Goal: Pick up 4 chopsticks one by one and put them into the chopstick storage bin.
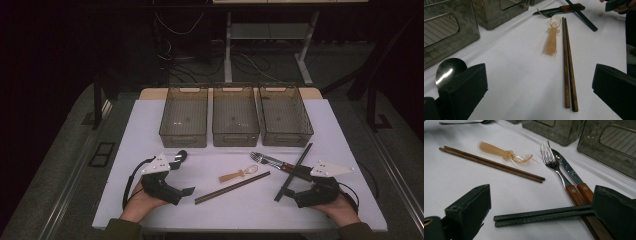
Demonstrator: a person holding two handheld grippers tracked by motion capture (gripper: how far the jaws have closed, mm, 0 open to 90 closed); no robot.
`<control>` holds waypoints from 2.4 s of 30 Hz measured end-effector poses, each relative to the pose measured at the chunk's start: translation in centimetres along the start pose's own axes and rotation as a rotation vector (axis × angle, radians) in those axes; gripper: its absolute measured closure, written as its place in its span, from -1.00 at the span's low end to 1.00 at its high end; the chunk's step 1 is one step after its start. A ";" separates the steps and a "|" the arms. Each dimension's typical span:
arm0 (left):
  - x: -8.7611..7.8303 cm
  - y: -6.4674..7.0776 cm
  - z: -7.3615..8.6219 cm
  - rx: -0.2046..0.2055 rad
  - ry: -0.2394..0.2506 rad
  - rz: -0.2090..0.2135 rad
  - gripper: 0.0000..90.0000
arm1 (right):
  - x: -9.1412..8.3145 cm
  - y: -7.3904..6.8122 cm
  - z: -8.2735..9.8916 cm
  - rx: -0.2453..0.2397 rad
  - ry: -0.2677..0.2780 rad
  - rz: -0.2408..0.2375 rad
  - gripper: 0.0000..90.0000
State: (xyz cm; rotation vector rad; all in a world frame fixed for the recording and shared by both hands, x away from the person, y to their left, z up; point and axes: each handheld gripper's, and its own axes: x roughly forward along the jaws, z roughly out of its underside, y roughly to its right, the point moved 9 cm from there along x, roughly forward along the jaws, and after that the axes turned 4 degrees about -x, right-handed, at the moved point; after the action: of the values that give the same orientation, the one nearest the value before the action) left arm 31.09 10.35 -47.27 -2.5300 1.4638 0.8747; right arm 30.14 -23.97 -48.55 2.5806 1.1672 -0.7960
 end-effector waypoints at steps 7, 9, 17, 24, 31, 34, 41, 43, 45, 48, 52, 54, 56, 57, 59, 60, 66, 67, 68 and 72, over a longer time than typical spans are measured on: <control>0.1 -0.1 0.0 -0.002 -0.003 0.001 -1.00 | -0.1 -0.2 -0.1 0.017 -0.029 -0.012 -0.75; 0.1 -0.1 0.0 -0.003 -0.004 -0.001 -1.00 | -0.2 -0.3 -0.3 0.008 -0.024 -0.016 -0.66; 0.0 0.1 0.2 -0.007 -0.004 -0.001 -1.00 | 0.0 -1.1 -0.2 0.010 -0.061 -0.055 -0.16; 0.0 0.2 0.3 -0.003 -0.006 0.005 -1.00 | 0.9 -2.3 -0.1 -0.014 -0.107 -0.088 0.27; 0.0 0.1 0.3 -0.003 -0.010 0.005 -1.00 | 1.7 -3.6 0.1 -0.055 -0.151 -0.124 0.63; 0.0 0.1 0.3 -0.003 -0.011 0.004 -1.00 | 2.0 -4.0 0.3 -0.074 -0.172 -0.136 0.76; 0.1 0.1 0.3 -0.003 -0.014 0.005 -1.00 | 2.6 -4.4 0.7 -0.093 -0.214 -0.145 0.95; 0.1 0.1 0.3 -0.003 -0.012 0.004 -1.00 | 2.9 -4.4 0.9 -0.097 -0.230 -0.141 0.99; 0.1 0.1 0.3 -0.003 -0.013 0.004 -1.00 | 3.1 -4.4 1.0 -0.101 -0.240 -0.140 0.99; 0.1 0.1 0.3 -0.002 -0.014 0.006 -1.00 | 3.2 -4.5 1.1 -0.108 -0.252 -0.139 0.99; 0.1 0.1 0.3 -0.002 -0.015 0.006 -1.00 | 3.1 -4.5 1.3 -0.111 -0.266 -0.139 0.99; 0.1 0.1 0.3 -0.003 -0.013 0.006 -1.00 | 3.1 -4.4 1.4 -0.115 -0.272 -0.137 0.99; 0.1 0.1 0.4 -0.001 -0.015 0.006 -1.00 | 3.1 -4.4 1.4 -0.115 -0.274 -0.137 0.99; 0.1 0.1 0.3 -0.002 -0.013 0.006 -1.00 | 3.1 -4.4 1.4 -0.116 -0.275 -0.136 0.99; 0.1 0.1 0.3 -0.002 -0.013 0.006 -1.00 | 3.0 -4.4 1.5 -0.116 -0.280 -0.136 0.99; 0.1 0.1 0.3 -0.002 -0.013 0.007 -1.00 | 2.9 -4.4 1.5 -0.116 -0.282 -0.136 0.99; 0.1 0.1 0.4 -0.005 -0.013 0.007 -1.00 | 2.6 -4.4 1.7 -0.113 -0.288 -0.132 0.99; 0.1 0.1 0.4 -0.005 -0.013 0.007 -1.00 | 2.6 -4.3 1.7 -0.115 -0.287 -0.131 0.99; 0.1 0.1 0.4 -0.003 -0.013 0.007 -1.00 | 2.6 -4.3 1.7 -0.115 -0.287 -0.131 0.99; 0.1 0.1 0.4 -0.004 -0.013 0.007 -1.00 | 2.4 -4.3 1.9 -0.113 -0.294 -0.132 0.99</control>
State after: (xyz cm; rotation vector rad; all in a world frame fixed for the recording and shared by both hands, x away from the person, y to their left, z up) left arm 30.85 10.35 -47.58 -2.5183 1.4701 0.8949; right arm 27.46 -20.30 -51.24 2.2212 1.2576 -1.0613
